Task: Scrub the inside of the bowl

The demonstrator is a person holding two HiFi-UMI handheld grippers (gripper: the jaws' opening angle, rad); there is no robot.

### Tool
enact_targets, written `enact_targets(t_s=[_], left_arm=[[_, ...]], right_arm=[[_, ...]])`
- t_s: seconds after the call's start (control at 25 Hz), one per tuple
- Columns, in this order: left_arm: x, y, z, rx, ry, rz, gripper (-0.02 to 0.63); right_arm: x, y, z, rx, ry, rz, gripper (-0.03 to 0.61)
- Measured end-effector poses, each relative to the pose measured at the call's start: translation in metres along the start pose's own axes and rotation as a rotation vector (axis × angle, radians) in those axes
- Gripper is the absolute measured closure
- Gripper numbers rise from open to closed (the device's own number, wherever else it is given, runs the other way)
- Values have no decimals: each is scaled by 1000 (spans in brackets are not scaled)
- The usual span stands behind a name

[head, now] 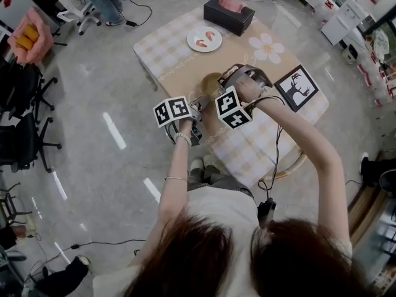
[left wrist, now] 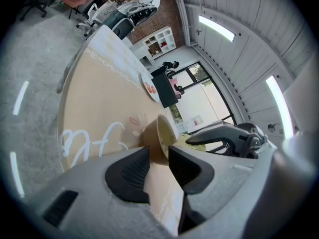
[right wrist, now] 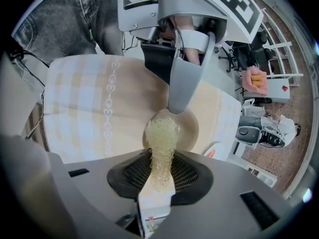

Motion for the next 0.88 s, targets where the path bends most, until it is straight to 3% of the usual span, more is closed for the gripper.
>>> enact_targets(t_s=[0.88], left_arm=[[0, 4, 1, -19, 28, 37, 494]], right_arm=[[22, -6, -37, 9, 38, -32, 483]])
Point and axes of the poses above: the fingertips, and each gripper's own axes: x forward along the fingers, z to its left, y out of its underside, the point moved 4 cm from there along -x, backward along the fingers, and after that the axes turned 2 degrees about -z, right-handed, at the moved point
